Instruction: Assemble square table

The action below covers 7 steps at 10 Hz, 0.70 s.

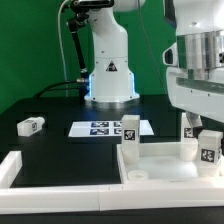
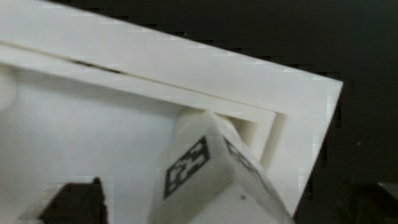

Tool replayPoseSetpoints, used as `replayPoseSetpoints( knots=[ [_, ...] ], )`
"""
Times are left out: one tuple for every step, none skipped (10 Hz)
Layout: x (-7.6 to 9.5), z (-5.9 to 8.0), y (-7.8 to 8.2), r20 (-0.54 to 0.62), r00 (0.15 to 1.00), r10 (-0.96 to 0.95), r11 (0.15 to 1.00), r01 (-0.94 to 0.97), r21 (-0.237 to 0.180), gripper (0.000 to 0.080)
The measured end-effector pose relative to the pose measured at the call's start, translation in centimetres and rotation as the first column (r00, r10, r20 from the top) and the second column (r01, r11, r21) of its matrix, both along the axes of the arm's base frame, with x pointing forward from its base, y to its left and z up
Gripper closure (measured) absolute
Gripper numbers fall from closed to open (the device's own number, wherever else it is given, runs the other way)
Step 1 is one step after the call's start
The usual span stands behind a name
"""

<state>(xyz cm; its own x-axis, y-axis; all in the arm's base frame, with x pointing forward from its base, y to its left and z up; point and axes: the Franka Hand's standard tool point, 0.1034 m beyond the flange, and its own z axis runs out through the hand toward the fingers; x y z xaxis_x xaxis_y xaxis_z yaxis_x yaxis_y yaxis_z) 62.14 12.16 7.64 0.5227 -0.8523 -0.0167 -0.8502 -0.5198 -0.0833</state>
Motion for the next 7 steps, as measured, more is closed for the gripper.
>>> replayPoseSetpoints(
  knots=[
    [0.4,-0.02,-0.06,0.027,0.986,0.163,0.986,-0.162,-0.03,0.0151],
    [0.68,-0.11,-0.23,0.045,0.952,0.304,0.952,-0.302,-0.052,0.0151],
    [0.65,-0.14,-0.19,0.044,0.967,0.25,0.968,-0.248,-0.045,0.0151],
    [0.65,-0.15,-0.21,0.043,0.97,0.238,0.971,-0.236,-0.044,0.0267],
    [0.66,-0.15,-0.24,0.043,0.97,0.24,0.97,-0.238,-0.045,0.0401],
    [0.63,-0.18,-0.27,0.042,0.977,0.208,0.978,-0.206,-0.041,0.0401],
    [0.6,-0.24,-0.39,0.039,0.993,0.113,0.993,-0.112,-0.032,0.0508]
  ],
)
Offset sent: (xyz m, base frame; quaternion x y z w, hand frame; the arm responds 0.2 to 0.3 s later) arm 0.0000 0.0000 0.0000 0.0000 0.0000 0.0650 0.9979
